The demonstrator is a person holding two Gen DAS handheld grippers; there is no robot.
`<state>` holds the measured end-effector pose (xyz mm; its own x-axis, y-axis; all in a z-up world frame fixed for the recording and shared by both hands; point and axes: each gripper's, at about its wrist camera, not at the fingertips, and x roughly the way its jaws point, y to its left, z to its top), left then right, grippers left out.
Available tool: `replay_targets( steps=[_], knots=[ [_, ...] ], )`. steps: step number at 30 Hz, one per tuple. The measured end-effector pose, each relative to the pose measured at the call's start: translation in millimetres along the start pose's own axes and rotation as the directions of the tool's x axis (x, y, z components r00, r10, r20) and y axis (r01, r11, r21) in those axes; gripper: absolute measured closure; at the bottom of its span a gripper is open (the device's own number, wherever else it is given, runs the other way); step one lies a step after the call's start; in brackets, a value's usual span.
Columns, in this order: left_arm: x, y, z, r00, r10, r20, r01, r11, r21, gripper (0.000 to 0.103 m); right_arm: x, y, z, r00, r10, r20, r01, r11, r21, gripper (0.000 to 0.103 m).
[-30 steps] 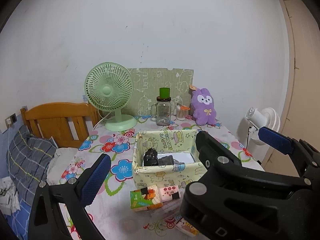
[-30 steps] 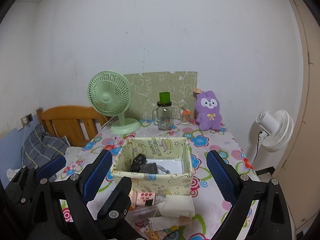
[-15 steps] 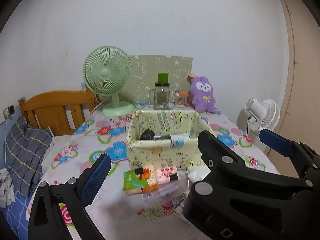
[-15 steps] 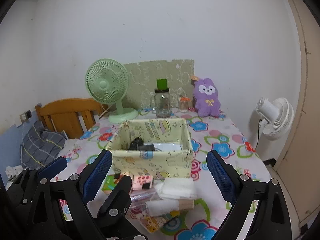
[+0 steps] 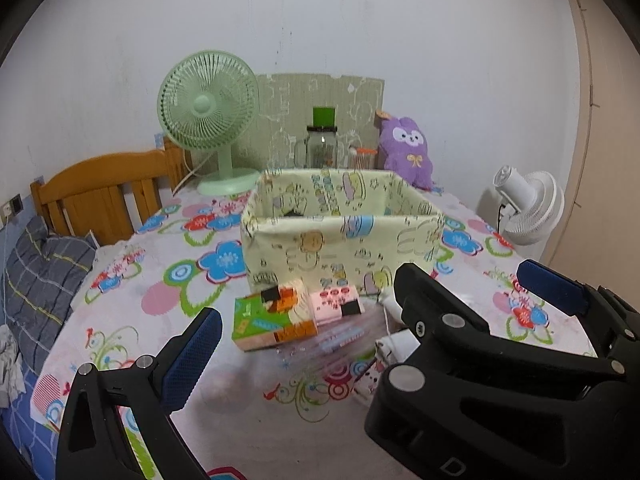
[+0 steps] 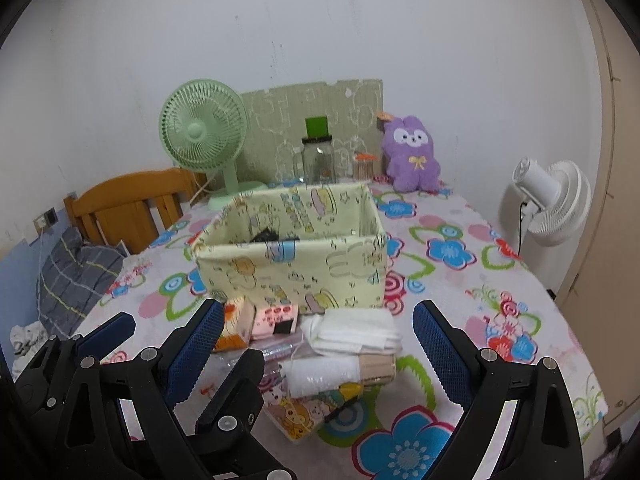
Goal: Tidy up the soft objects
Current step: 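Reach the right tool to the white cloth and grasp it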
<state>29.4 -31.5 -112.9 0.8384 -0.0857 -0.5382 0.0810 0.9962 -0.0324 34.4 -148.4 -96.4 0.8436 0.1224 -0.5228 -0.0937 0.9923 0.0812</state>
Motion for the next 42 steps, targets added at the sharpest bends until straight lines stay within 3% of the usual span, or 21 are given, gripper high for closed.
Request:
replay_targets(
  steps=[24, 30, 36, 42],
  knots=[
    [55.7, 4.8, -3.8, 0.99, 0.052, -0.133, -0.058, 0.998, -0.036, 0.001, 61.6, -16.5, -5.5, 0.991, -0.047, -0.125, 0.049, 0.999, 0.018, 0.006],
    [67.7, 5.1, -3.7, 0.984, 0.073, -0.162, -0.08, 0.996, -0.033, 0.001, 77.2, -21.3, -7.4, 0.985, -0.04, -0.168, 0.047, 0.998, 0.035, 0.011],
    [74.6, 3.9, -4.9, 0.98, 0.087, -0.18, -0.093, 0.995, -0.023, 0.001, 86.7, -23.4, -9.5, 0.978, -0.055, -0.203, 0.063, 0.997, 0.033, 0.028],
    [74.6, 3.5, -4.7, 0.979, 0.086, -0.185, -0.091, 0.996, -0.023, 0.001, 84.0, -22.0, -9.8, 0.977, -0.061, -0.203, 0.066, 0.998, 0.017, 0.055]
  ],
)
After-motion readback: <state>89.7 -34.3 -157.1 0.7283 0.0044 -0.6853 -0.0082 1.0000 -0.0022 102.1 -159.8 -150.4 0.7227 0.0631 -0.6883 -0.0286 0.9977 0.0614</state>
